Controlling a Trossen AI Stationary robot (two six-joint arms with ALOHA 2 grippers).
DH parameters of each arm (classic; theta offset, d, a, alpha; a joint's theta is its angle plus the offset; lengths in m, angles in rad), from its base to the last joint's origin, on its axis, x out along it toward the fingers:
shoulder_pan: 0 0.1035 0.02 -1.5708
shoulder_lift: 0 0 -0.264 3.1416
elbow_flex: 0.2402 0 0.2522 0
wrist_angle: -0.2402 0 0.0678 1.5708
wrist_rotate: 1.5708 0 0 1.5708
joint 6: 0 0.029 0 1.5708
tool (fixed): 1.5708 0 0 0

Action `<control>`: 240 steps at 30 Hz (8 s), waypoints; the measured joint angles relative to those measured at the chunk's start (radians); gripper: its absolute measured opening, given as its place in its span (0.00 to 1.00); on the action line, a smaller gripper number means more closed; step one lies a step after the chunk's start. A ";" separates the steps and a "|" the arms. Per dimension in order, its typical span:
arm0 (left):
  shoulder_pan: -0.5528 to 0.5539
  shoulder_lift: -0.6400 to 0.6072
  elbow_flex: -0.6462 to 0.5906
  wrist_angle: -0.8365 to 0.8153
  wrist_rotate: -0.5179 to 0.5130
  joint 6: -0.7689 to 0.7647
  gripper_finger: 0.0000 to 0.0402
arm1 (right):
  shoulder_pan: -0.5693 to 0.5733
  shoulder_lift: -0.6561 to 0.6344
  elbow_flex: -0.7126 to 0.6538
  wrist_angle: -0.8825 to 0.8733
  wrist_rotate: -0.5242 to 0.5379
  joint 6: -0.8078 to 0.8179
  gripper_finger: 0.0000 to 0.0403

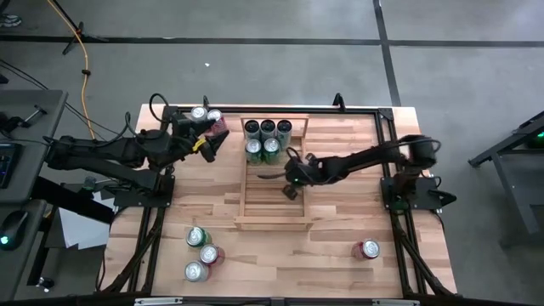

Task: Place canned beverage on shelf
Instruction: Put the green can on the shelf aligned with the other green cans

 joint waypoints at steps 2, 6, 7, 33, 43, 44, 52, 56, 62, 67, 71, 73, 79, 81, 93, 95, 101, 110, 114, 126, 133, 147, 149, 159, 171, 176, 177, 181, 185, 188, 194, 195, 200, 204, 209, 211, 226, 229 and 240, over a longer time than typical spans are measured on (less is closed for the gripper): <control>0.000 -0.007 0.000 -0.030 0.019 0.001 0.92 | 0.013 -0.073 0.000 -0.093 -0.004 -0.052 0.00; 0.000 -0.017 0.000 -0.073 0.069 0.044 0.92 | 0.037 -0.229 0.000 -0.225 -0.038 -0.128 0.00; 0.001 -0.018 0.000 -0.073 0.085 0.059 0.92 | 0.041 -0.267 -0.001 -0.247 -0.043 -0.130 0.00; 0.028 -0.029 -0.321 0.433 0.460 -0.002 0.92 | 0.097 -0.912 -0.420 0.673 -0.041 -0.041 0.00; -0.024 -0.015 -0.029 -0.237 0.540 -0.097 0.92 | 0.089 -0.912 -0.420 0.636 -0.040 -0.043 0.00; -0.038 -0.009 0.011 -0.329 0.540 -0.127 0.92 | 0.089 -0.912 -0.420 0.630 -0.040 -0.043 0.00; -0.222 0.083 0.177 -0.902 0.505 -0.763 0.92 | 0.089 -0.912 -0.420 0.564 0.017 -0.032 0.00; -0.413 0.151 0.169 -0.943 0.454 -0.993 0.92 | 0.089 -0.912 -0.420 0.559 0.047 -0.008 0.00; -0.639 0.308 0.169 -0.947 0.401 -1.331 0.92 | 0.089 -0.912 -0.420 0.556 0.050 -0.005 0.00; -0.751 0.409 0.169 -0.955 0.453 -1.570 0.92 | 0.089 -0.912 -0.420 0.551 0.051 -0.005 0.00; -0.789 0.446 0.209 -1.007 0.459 -1.673 0.92 | 0.088 -0.912 -0.420 0.551 0.052 -0.005 0.00; -0.792 0.458 0.249 -1.068 0.467 -1.685 0.92 | 0.089 -0.912 -0.420 0.551 0.052 -0.005 0.00; -0.778 0.505 0.353 -1.203 0.533 -1.685 0.92 | 0.088 -0.912 -0.420 0.544 0.052 -0.007 0.00; -0.775 0.528 0.364 -1.203 0.554 -1.685 0.92 | 0.088 -0.912 -0.420 0.530 0.052 -0.008 0.00; -0.749 0.609 0.365 -1.090 0.567 -1.686 0.92 | 0.088 -0.912 -0.419 0.484 0.097 -0.008 0.00; -0.744 0.609 0.365 -1.089 0.571 -1.699 0.92 | 0.088 -0.911 -0.419 0.483 0.096 -0.008 0.00; -0.736 0.633 0.365 -1.098 0.631 -1.702 0.92 | 0.088 -0.911 -0.419 0.460 0.096 -0.006 0.00; -0.736 0.694 0.365 -1.078 0.646 -1.701 0.92 | 0.088 -0.911 -0.419 0.445 0.096 -0.008 0.00; -0.730 0.709 0.365 -1.060 0.646 -1.701 0.92 | 0.088 -0.911 -0.419 0.445 0.096 -0.009 0.00; -0.679 0.743 0.365 -1.037 0.675 -1.627 0.92 | 0.088 -0.911 -0.419 0.438 0.096 -0.009 0.00; -0.676 0.747 0.320 -1.000 0.706 -1.630 0.92 | 0.088 -0.911 -0.419 0.436 0.096 -0.009 0.00; -0.664 0.747 0.240 -0.931 0.732 -1.606 0.88 | 0.088 -0.911 -0.419 0.415 0.096 -0.009 0.00; -0.664 0.747 0.240 -0.931 0.724 -1.595 0.82 | 0.088 -0.911 -0.419 0.415 0.096 -0.009 0.00; -0.665 0.601 0.274 -1.086 0.672 -1.460 0.70 | 0.088 -0.911 -0.419 0.409 0.096 -0.009 0.00; -0.517 0.223 0.553 -1.314 0.052 -0.928 0.70 | 0.088 -0.911 -0.419 0.537 0.107 -0.009 0.00; -0.327 0.254 0.570 -0.965 0.112 -0.144 0.70 | 0.088 -0.911 -0.419 0.689 0.106 -0.004 0.00; -0.307 0.273 0.568 -0.887 0.143 0.043 0.70 | 0.088 -0.911 -0.419 0.722 0.106 0.009 0.00; -0.279 0.363 0.569 -0.633 0.190 0.736 0.70 | 0.088 -0.911 -0.419 0.830 0.083 0.089 0.00; -0.280 0.460 0.569 -0.558 0.080 1.278 0.70 | 0.088 -0.896 -0.418 0.859 0.029 0.219 0.00; -0.278 0.530 0.569 -0.561 -0.087 1.565 0.70 | 0.089 -0.865 -0.418 0.859 -0.003 0.323 0.03; -0.267 0.609 0.568 -0.558 -0.150 1.675 0.70 | 0.081 -0.742 -0.333 0.794 -0.083 0.413 0.27; -0.267 0.609 0.568 -0.558 -0.135 1.664 0.70 | 0.075 -0.721 -0.305 0.769 -0.113 0.414 0.33; -0.273 0.578 0.568 -0.491 -0.111 1.590 0.70 | 0.026 -0.622 -0.099 0.456 -0.226 0.370 0.65; -0.275 0.524 0.570 -0.445 -0.033 1.477 0.70 | -0.007 -0.558 0.098 0.152 -0.277 0.149 0.81; -0.277 0.482 0.570 -0.451 0.008 1.485 0.70 | -0.011 -0.492 0.339 -0.110 -0.366 -0.237 0.86; -0.281 0.481 0.570 -0.451 0.004 1.579 0.70 | -0.011 -0.461 0.421 -0.203 -0.375 -0.319 0.86; -0.309 0.508 0.569 -0.208 -0.009 1.711 0.70 | -0.014 -0.305 0.648 -0.324 -0.513 -0.513 0.86; -0.311 0.507 0.569 -0.209 0.017 1.704 0.70 | -0.010 -0.307 0.644 -0.303 -0.534 -0.506 0.86; -0.277 0.526 0.569 -0.208 0.128 1.764 0.70 | -0.010 -0.284 0.642 -0.279 -0.648 -0.409 0.86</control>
